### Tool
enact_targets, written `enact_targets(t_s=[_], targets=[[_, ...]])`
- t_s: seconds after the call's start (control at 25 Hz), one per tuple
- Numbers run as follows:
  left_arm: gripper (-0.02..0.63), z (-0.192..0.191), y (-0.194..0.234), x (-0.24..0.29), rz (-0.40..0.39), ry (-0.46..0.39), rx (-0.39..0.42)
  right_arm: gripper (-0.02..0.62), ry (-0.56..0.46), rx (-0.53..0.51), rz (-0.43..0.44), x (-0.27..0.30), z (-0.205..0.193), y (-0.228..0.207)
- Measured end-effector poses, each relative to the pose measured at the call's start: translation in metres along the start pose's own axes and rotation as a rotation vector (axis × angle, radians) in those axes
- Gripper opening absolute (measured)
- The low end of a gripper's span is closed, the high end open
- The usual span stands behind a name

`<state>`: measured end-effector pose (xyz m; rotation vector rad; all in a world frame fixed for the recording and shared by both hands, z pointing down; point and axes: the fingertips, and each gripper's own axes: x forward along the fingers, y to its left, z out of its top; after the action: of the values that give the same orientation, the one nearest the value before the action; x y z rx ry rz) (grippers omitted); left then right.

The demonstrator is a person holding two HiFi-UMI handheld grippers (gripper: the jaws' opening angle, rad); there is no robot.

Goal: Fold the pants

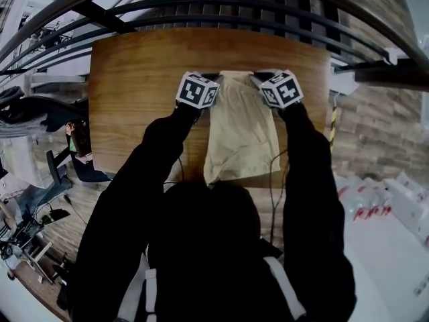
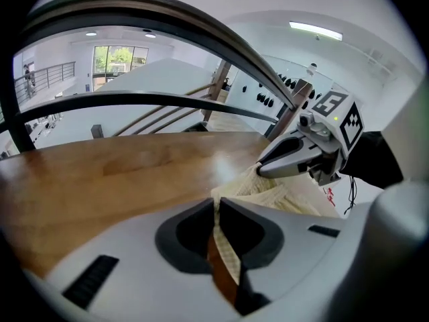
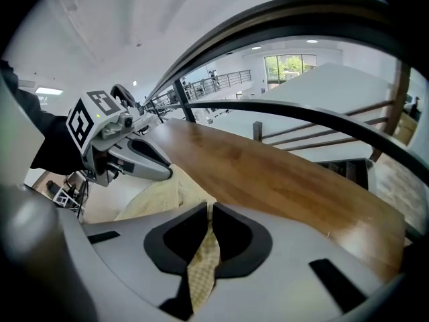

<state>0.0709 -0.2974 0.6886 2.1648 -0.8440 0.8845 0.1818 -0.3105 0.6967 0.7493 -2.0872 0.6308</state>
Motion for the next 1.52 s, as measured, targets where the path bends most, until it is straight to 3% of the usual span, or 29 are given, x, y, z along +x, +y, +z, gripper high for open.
enact_targets(t_s=[0.24,0.88,1.12,1.52], targets=[[0.029,-0.002,-0.004,-0.016,-0.011,-0.024,0.020,0.026,-0.016,-0.018,-0.006,-0.013,0.007,0.012],[0.029,-0.003,-0.051,-0.070,-0.016,-0.073,0.166,0.026,-0.052,-0.058,-0.027,-0.070,0.001,0.051],[0.029,-0.009,-0.076,-0.086,-0.057,-0.058,0.149,0.026,-0.027,-0.008,-0.026,-0.091,-0.010,0.064],[0.029,-0.037,-0.122,-0.106,-0.143,0.008,0.149,0.026,0.038,0.134,0.063,-0.119,-0.052,0.094]])
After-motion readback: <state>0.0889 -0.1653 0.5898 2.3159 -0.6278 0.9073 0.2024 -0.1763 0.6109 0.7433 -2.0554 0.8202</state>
